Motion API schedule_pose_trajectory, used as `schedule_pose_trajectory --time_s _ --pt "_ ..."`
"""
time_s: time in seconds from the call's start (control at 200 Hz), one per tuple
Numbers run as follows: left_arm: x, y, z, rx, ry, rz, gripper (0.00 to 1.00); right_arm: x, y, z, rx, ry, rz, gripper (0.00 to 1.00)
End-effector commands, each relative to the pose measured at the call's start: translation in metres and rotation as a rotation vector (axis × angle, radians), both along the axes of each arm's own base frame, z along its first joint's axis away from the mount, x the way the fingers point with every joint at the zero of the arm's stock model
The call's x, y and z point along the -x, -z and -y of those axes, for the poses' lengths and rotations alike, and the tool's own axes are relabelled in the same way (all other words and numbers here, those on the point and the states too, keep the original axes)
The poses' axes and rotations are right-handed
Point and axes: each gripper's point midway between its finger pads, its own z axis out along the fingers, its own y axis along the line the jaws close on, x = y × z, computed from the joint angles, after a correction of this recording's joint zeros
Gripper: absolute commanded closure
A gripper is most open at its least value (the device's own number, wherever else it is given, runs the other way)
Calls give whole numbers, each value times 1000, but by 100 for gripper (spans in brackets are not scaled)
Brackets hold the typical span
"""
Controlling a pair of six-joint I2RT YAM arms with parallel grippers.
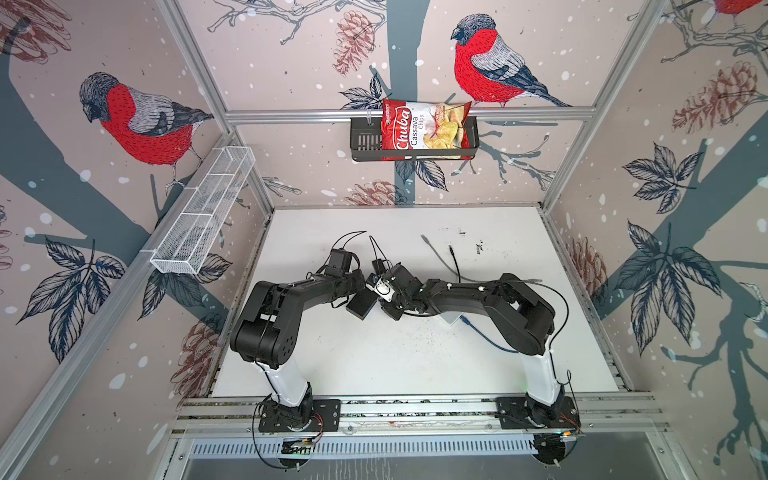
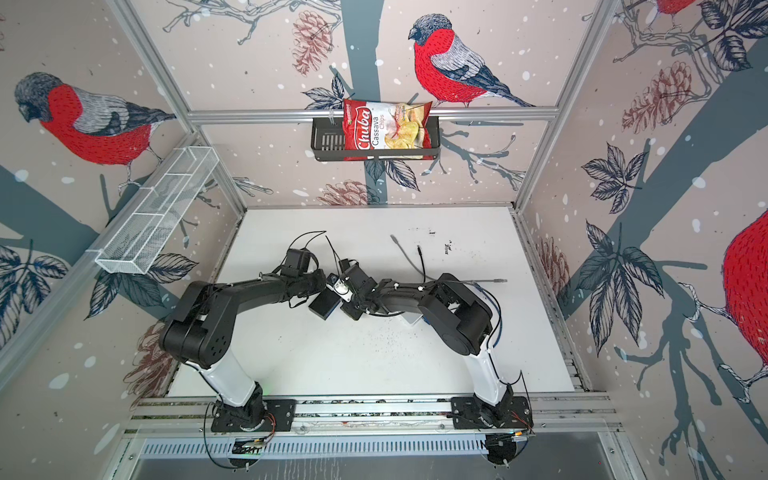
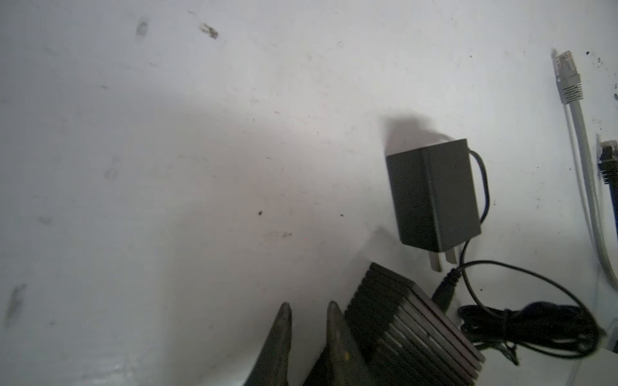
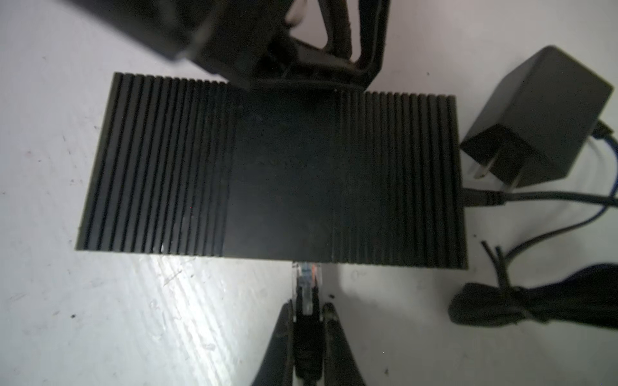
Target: Insert the plug into the switch port
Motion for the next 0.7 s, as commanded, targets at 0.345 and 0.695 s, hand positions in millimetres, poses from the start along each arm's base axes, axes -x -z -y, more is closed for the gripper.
schedule_pose_trajectory --time_s 0.345,0.695 --pt "22 6 22 74 63 -91 81 8 8 -1 20 22 11 94" --pt "22 5 20 63 64 -91 82 -9 4 19 53 128 50 94"
